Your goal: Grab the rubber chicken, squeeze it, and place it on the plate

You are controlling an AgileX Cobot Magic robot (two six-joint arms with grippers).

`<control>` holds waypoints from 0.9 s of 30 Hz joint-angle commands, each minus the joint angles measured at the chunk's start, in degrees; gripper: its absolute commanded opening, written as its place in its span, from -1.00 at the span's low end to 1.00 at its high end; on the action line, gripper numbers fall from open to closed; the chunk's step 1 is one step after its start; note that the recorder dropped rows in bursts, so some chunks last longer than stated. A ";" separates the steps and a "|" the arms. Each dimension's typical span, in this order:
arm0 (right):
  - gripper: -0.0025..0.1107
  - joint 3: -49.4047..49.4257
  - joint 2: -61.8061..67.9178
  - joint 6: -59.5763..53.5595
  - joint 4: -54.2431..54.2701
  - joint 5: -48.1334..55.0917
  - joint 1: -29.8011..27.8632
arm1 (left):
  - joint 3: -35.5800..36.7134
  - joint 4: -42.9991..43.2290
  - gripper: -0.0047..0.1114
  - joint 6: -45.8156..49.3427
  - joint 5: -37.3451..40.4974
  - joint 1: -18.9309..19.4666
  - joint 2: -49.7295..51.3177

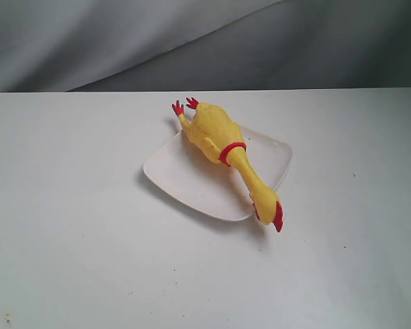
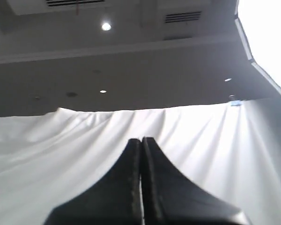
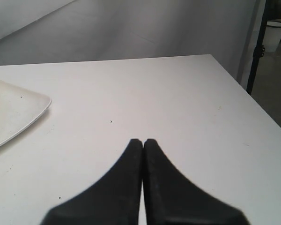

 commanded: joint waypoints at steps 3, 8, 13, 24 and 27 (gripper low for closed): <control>-0.96 0.21 -0.23 0.04 -0.36 -0.14 -0.44 | 9.44 -1.54 -0.92 -14.02 -9.71 0.21 -0.09; -0.96 0.21 -0.23 0.04 -0.36 -0.14 -0.44 | 12.41 -1.30 -0.92 -20.11 -9.71 0.21 -0.09; -0.96 0.21 -0.23 0.04 -0.36 -0.14 -0.44 | 12.78 0.34 -0.92 -19.98 -10.10 0.21 -0.09; -0.96 0.21 -0.23 0.18 -0.36 -0.14 -0.44 | 13.98 -15.44 -0.92 -0.79 -6.44 0.21 -0.09; -0.96 0.21 -0.23 0.18 -0.36 -0.14 -0.44 | 15.32 -33.35 -0.92 14.95 -5.69 0.21 -0.09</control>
